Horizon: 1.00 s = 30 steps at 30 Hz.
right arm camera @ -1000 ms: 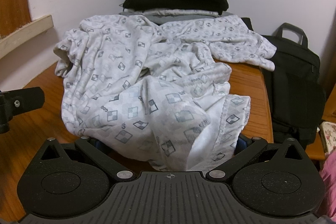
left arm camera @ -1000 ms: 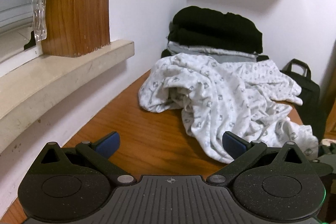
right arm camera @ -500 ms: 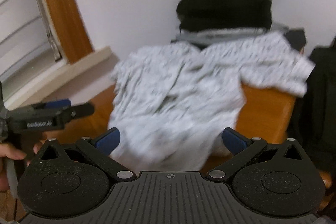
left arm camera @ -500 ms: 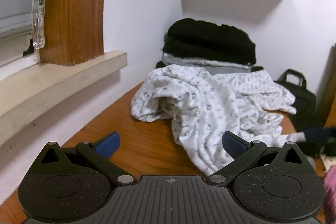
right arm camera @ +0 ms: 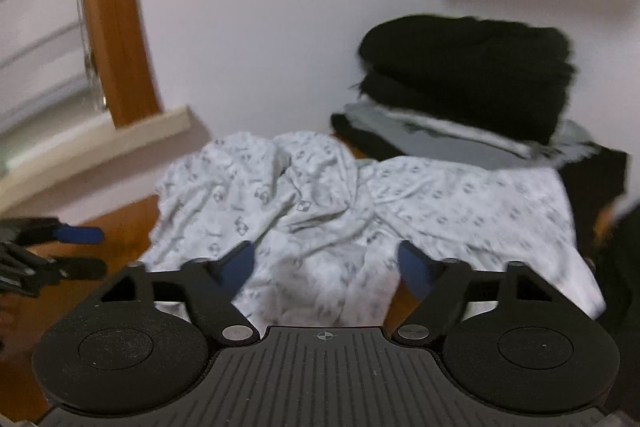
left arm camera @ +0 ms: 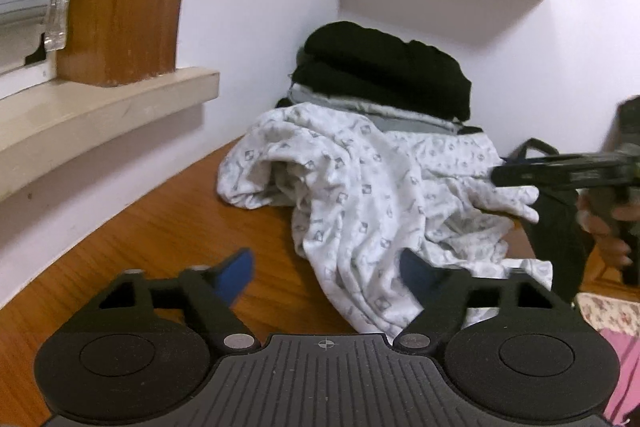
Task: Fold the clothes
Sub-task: 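Grasp the white garment edge with the right gripper while the left gripper approaches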
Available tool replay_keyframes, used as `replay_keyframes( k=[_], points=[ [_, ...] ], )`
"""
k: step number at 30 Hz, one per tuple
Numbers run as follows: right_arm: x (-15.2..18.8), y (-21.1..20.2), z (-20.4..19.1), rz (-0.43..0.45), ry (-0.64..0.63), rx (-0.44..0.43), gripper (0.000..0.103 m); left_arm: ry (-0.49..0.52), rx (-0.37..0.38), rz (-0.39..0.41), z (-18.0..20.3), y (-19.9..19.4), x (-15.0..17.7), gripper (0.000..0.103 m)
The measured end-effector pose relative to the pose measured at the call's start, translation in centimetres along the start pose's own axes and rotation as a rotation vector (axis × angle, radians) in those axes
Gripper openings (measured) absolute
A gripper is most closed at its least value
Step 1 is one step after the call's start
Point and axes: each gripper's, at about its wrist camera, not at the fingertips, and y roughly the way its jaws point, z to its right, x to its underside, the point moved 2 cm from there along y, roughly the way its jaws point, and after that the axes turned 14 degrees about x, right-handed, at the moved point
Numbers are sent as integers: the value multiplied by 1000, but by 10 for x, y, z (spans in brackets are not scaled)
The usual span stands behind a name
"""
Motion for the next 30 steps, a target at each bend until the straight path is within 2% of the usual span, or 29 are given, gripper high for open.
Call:
replay_keyframes(
  k=[1,3,4,7,8,10,13,15,18,24,28,30],
  points=[
    [-4,11,-3,-5,-41,-17,55,-10,-2,-1,0,-2,1,71],
    [-11,30,-8,-12,-121,-54,49,-30,-16,-10,2,-6,3,67],
    [-12,36,-10,-17,-151,-81,44,-40,-27,-18,4,-7,5,61],
    [-14,54,-14,-31,-239,-163,37,-67,-65,-37,10,-13,11,50],
    [-15,60,-16,-36,-269,-190,36,-81,-81,-32,15,-15,12,48],
    [-15,65,-15,-41,-306,-235,34,-109,-114,-20,24,-20,16,36],
    [-12,65,-11,-42,-333,-292,30,-133,-152,12,46,-24,16,29],
    [-11,64,-7,-43,-351,-331,26,-138,-150,27,66,-22,15,29],
    [-6,56,0,-41,-359,-363,25,-122,-149,22,95,-14,17,30],
    [8,44,1,-30,-402,-353,26,-53,-142,-39,142,14,29,49],
    [16,38,0,-24,-434,-343,26,-40,-151,-86,154,36,34,49],
    [21,34,0,-21,-449,-338,28,-28,-178,-107,155,44,37,49]
  ],
)
